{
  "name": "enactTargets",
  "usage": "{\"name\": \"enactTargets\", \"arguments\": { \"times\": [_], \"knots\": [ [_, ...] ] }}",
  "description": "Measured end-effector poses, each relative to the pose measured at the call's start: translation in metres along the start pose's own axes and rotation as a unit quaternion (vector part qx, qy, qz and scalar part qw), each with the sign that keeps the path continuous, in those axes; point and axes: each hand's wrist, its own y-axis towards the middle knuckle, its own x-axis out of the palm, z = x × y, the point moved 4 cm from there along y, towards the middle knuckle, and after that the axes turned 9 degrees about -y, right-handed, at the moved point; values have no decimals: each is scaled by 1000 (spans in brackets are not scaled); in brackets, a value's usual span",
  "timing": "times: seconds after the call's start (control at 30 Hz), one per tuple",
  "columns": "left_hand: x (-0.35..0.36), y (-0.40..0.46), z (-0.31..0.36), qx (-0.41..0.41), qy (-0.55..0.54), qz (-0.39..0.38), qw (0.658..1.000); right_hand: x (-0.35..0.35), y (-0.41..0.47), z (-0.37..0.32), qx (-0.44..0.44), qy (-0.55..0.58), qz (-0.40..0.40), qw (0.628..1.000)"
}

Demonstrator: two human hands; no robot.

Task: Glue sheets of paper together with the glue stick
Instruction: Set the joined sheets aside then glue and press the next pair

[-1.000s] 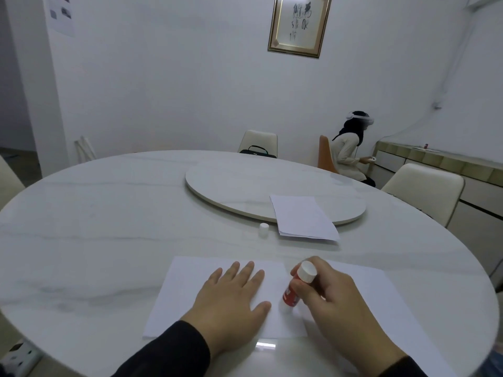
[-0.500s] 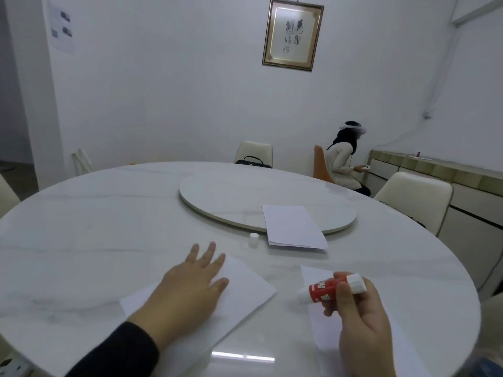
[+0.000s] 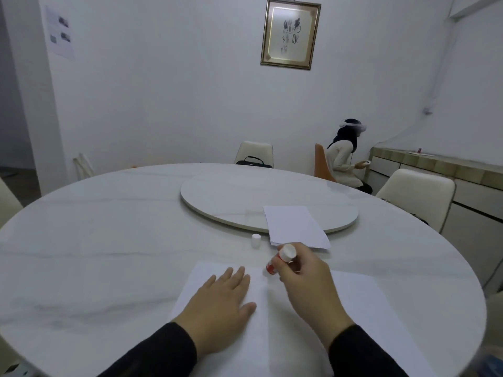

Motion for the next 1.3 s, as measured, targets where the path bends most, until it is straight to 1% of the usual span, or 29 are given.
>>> {"name": "enactTargets", "arguments": {
  "times": [0.1,0.2,0.37,0.53,0.63,0.73,0.77,0.83,0.9,0.97,1.0,1.03,1.07,1.1,1.13,1.17,1.2,1.23,1.27,1.3],
  "knots": [
    [4,0,-4,-10,-3,-18,1000,17,16,7,12,-27,-46,999],
    [3,1,-5,-8,-6,-30,1000,24,17,10,9,-55,-66,996],
    [1,3,-5,-3,2,-46,999,13,-4,1,-37,-78,-104,991],
    [-2,8,-9,-1,21,-90,996,-5,-47,-14,-98,-74,-135,983],
    [-6,10,-10,7,11,-120,993,-15,-70,-21,-123,-36,-181,975],
    [-13,13,-20,-3,-12,-182,983,-25,-82,-22,-135,7,-234,963],
    [-16,14,-25,-14,-22,-207,978,-28,-83,-21,-130,18,-246,960],
    [-23,13,-34,-32,-31,-246,968,-35,-86,-18,-99,88,-258,957],
    [-29,8,-34,-48,-5,-248,968,-44,-86,-15,-59,192,-228,953],
    [-30,0,-30,-94,40,-204,974,-55,-82,-8,-16,286,-134,949],
    [-30,-4,-26,-123,69,-158,977,-61,-79,-4,6,320,-77,944],
    [-30,-7,-22,-148,108,-102,978,-68,-76,0,17,333,-31,942],
    [-30,-11,-17,-161,149,-46,975,-73,-73,2,23,321,6,947],
    [-30,-16,-10,-162,175,0,971,-79,-70,2,24,291,34,956],
    [-28,-19,-7,-143,169,31,975,-82,-69,4,29,258,58,964],
    [-26,-21,-4,-100,124,34,987,-85,-68,5,35,232,77,969],
    [-23,-23,-3,-49,61,7,997,-86,-68,6,43,216,92,971],
    [-21,-27,-2,-6,5,-45,999,-85,-68,4,45,208,86,973],
    [-17,-32,0,16,-27,-97,995,-82,-67,1,47,205,75,975],
    [-14,-34,0,26,-36,-122,992,-78,-65,-1,46,190,63,979]
  ]
}}
